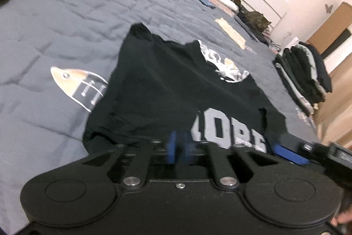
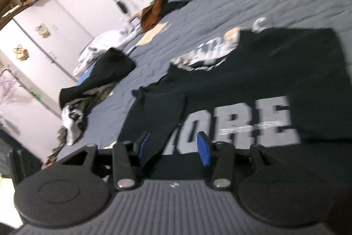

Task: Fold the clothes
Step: 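Open both grippers and lift them off the folded sleeve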

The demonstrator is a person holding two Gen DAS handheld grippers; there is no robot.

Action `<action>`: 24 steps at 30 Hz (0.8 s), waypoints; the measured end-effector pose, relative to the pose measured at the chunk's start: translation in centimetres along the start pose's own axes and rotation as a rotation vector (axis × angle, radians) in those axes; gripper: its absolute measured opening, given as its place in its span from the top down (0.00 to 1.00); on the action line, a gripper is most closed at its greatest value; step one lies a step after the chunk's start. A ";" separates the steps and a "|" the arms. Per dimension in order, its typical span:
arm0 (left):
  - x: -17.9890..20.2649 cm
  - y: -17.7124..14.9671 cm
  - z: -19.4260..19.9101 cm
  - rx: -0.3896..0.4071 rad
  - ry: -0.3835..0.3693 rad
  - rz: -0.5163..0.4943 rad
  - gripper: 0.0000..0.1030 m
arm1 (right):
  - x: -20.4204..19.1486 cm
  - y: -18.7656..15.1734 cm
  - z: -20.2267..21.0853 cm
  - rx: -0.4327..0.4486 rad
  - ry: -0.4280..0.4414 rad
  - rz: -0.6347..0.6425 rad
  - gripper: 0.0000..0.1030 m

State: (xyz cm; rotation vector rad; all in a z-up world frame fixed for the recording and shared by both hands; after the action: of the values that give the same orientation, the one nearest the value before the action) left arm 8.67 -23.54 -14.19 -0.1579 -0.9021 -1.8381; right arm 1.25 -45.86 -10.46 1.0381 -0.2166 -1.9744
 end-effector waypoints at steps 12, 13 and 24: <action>0.9 0.2 0.4 0.067 0.091 -0.076 0.34 | 3.9 -1.9 6.3 0.096 -0.119 0.004 0.54; 1.1 0.0 0.6 0.067 0.090 -0.086 0.34 | 4.0 -1.9 6.6 0.102 -0.129 0.019 0.54; 1.9 -1.5 1.4 0.077 0.134 -0.176 0.33 | 4.0 -2.7 8.1 0.099 -0.141 0.062 0.52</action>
State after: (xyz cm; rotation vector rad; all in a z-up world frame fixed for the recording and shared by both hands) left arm 6.14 -23.83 -13.05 0.0943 -0.9144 -1.9469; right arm -7.48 -49.05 -9.00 0.9439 -0.4226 -1.9989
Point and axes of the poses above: each gripper's, at about its wrist camera, not at the fingertips, and z roughly against the way its jaws point, x to its right, y to its top, the point moved 8 cm from there along -z, roughly the way its jaws point, and after that the axes turned 7 degrees about -x, right-handed, at the moved point
